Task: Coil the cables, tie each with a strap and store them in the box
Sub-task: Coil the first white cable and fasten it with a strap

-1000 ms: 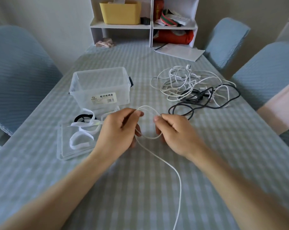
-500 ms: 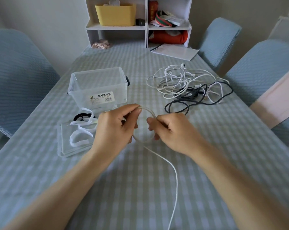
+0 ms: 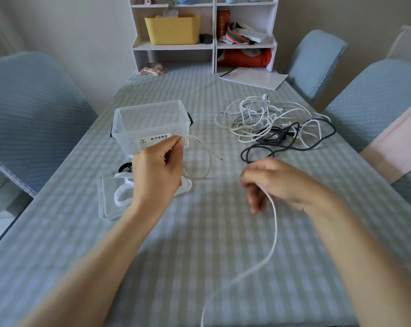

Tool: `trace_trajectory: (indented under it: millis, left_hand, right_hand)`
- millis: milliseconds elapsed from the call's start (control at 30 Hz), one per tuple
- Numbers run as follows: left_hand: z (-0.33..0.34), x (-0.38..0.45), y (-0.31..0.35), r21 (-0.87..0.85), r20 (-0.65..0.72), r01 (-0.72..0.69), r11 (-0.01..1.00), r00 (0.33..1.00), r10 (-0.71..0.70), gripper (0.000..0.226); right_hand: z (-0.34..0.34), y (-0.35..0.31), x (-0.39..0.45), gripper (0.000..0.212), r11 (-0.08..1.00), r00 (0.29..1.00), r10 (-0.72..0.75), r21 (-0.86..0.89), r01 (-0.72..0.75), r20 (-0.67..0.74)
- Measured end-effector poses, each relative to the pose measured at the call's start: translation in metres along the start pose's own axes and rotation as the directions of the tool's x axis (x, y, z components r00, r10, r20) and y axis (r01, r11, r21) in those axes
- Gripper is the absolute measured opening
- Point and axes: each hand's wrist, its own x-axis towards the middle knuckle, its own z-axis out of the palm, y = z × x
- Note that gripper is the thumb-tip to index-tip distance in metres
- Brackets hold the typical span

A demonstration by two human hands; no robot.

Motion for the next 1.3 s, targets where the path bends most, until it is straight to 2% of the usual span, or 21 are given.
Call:
trace_trajectory:
  millis: [100, 200, 267, 367, 433, 533, 667, 700, 767, 833, 933, 1033, 1100, 1133, 1200, 1300]
  left_hand:
    - [-0.005, 0.004, -0.003, 0.029, -0.044, 0.034, 0.999, 0.999, -0.033, 0.036]
    - [-0.001, 0.004, -0.006, 0.076, -0.047, -0.005, 0.997, 0.999, 0.008, 0.036]
    - [0.003, 0.003, -0.004, 0.109, -0.045, -0.062, 0.992, 0.997, 0.067, 0.035]
    - [0.004, 0.005, 0.000, 0.152, -0.071, -0.136, 0.979, 0.986, 0.148, 0.030]
    - [0.005, 0.004, 0.002, 0.176, -0.095, -0.167, 0.970, 0.978, 0.186, 0.024]
    - [0.010, -0.005, 0.005, 0.183, -0.095, -0.142, 0.973, 0.982, 0.161, 0.018]
    - [0.014, -0.013, 0.010, 0.173, -0.010, -0.156, 0.973, 0.987, 0.160, 0.018]
    - [0.015, -0.014, 0.011, 0.103, 0.042, -0.129, 0.986, 0.991, 0.126, 0.018]
    - [0.016, -0.018, 0.017, -0.127, 0.221, 0.036, 0.991, 0.975, -0.007, 0.017]
    - [0.017, -0.021, 0.024, -0.345, 0.389, 0.255, 0.903, 0.915, -0.110, 0.017]
    - [0.016, -0.022, 0.031, -0.582, 0.575, 0.559, 0.591, 0.796, -0.186, 0.026]
    - [0.014, -0.018, 0.037, -0.636, 0.674, 0.717, 0.286, 0.696, -0.247, 0.029]
    - [0.012, -0.012, 0.037, -0.646, 0.701, 0.755, 0.113, 0.645, -0.304, 0.031]
    - [0.010, -0.009, 0.035, -0.656, 0.699, 0.752, 0.059, 0.636, -0.326, 0.032]
    - [0.007, -0.003, 0.031, -0.690, 0.668, 0.723, 0.017, 0.646, -0.368, 0.033]
    - [0.000, 0.004, 0.025, -0.728, 0.576, 0.681, 0.083, 0.672, -0.465, 0.034]
  right_hand:
    - [-0.018, 0.007, 0.008, 0.018, 0.974, 0.965, 0.074, 0.226, -0.016, -0.250]
    - [-0.016, 0.013, 0.015, 0.016, 0.966, 0.955, 0.084, 0.257, -0.008, -0.284]
    - [-0.006, 0.014, 0.016, 0.017, 0.989, 0.964, 0.006, 0.146, 0.034, -0.266]
    - [0.001, 0.010, 0.013, 0.015, 0.972, 0.950, -0.190, -0.184, 0.147, -0.249]
    - [0.003, 0.009, 0.010, 0.014, 0.958, 0.940, -0.251, -0.197, 0.207, -0.231]
    - [0.010, 0.007, 0.008, 0.013, 0.964, 0.928, -0.265, -0.102, 0.246, -0.262]
    - [0.018, 0.004, 0.012, 0.017, 0.963, 0.895, -0.252, -0.009, 0.268, -0.369]
    - [0.019, 0.004, 0.013, 0.017, 0.962, 0.891, -0.247, 0.010, 0.271, -0.380]
    - [0.020, 0.005, 0.014, 0.018, 0.960, 0.884, -0.240, 0.039, 0.278, -0.401]
    - [0.020, 0.006, 0.015, 0.018, 0.959, 0.875, -0.243, 0.032, 0.282, -0.418]
    - [0.017, 0.010, 0.017, 0.021, 0.963, 0.864, -0.252, -0.022, 0.269, -0.436]
    - [0.014, 0.013, 0.018, 0.023, 0.965, 0.866, -0.257, -0.072, 0.251, -0.430]
    - [0.012, 0.016, 0.017, 0.023, 0.967, 0.867, -0.256, -0.107, 0.232, -0.428]
    - [0.011, 0.018, 0.017, 0.023, 0.967, 0.868, -0.256, -0.123, 0.225, -0.426]
    - [0.008, 0.019, 0.015, 0.022, 0.964, 0.877, -0.262, -0.147, 0.220, -0.404]
    - [0.008, 0.018, 0.015, 0.023, 0.965, 0.896, -0.260, -0.120, 0.232, -0.361]
